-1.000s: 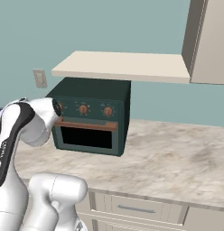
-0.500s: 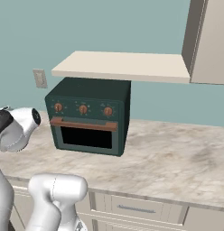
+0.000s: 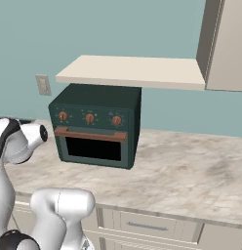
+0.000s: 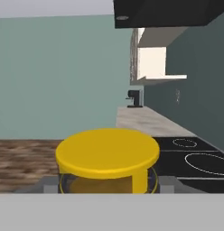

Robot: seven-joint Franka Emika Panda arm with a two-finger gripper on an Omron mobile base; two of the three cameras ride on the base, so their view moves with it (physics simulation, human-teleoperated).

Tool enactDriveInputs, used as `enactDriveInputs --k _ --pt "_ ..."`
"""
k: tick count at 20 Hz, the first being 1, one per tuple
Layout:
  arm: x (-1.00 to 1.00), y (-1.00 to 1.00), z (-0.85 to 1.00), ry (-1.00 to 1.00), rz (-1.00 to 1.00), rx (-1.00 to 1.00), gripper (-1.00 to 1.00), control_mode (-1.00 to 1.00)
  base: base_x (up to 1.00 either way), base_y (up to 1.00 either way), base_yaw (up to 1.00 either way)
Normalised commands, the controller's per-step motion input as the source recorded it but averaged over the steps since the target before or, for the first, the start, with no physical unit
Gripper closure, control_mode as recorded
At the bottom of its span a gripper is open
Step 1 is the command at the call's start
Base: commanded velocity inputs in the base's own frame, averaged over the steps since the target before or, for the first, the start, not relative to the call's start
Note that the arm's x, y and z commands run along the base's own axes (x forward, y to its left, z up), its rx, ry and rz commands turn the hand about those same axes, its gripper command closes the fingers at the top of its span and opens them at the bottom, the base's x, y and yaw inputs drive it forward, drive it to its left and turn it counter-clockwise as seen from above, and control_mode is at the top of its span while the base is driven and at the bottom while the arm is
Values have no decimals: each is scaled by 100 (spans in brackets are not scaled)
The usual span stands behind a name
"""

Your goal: Collect the turmeric, ketchup, and shaker from the cabinet and place them next to the stove.

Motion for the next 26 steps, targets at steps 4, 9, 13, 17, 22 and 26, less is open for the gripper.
enactDriveInputs --k 4,9,13,17,22,26 --pt "67 0 -41 0 0 0 100 -100 0 0 0" --pt "58 0 -42 -1 0 0 100 -100 0 0 0" --pt "39 0 -47 -5 0 0 100 -100 0 0 0" --pt "33 3 -49 -1 0 0 100 -100 0 0 0" --pt "15 5 -38 0 0 0 100 -100 0 0 0" --pt "0 0 -37 0 0 -3 100 -100 0 0 0"
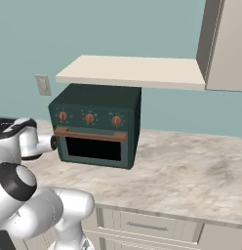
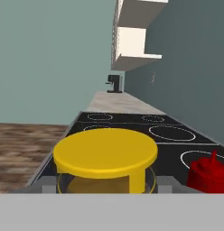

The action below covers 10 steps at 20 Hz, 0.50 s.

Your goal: Collect the turmeric, ketchup, and shaker from the cabinet and place them next to the stove.

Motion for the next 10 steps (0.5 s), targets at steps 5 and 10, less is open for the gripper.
enactDriveInputs --k 5,10 --pt "13 0 -40 0 0 0 100 -100 0 0 0" --pt "25 6 -36 0 0 0 100 -100 0 0 0"
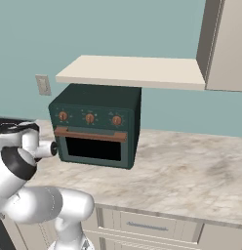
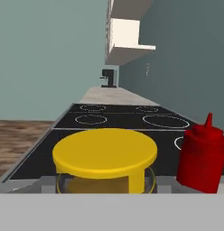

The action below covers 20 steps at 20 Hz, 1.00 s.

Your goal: Collect the turmeric, ketchup, and shaker from the cabinet and place them next to the stove.

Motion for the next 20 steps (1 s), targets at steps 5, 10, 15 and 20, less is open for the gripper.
enactDriveInputs --k 5,10,15,20 --pt "25 15 -33 -3 0 0 100 -100 0 0 0" --pt "3 4 -18 -10 0 0 100 -100 0 0 0" --pt "0 0 -14 -11 0 2 100 -100 0 0 0" --pt "0 0 -10 -3 0 2 100 -100 0 0 0"
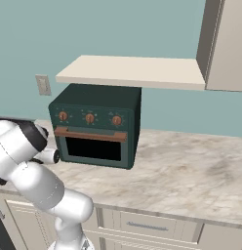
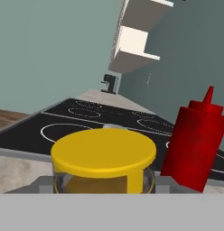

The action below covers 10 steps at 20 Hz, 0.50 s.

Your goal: Collect the turmeric, ketchup, and shaker from the cabinet and place them next to the stove.

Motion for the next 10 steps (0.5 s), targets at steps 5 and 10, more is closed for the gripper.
enactDriveInputs --k 5,10 --pt "0 4 -13 0 0 1 100 -100 0 0 0" --pt "0 6 -17 1 0 0 100 -100 0 0 0"
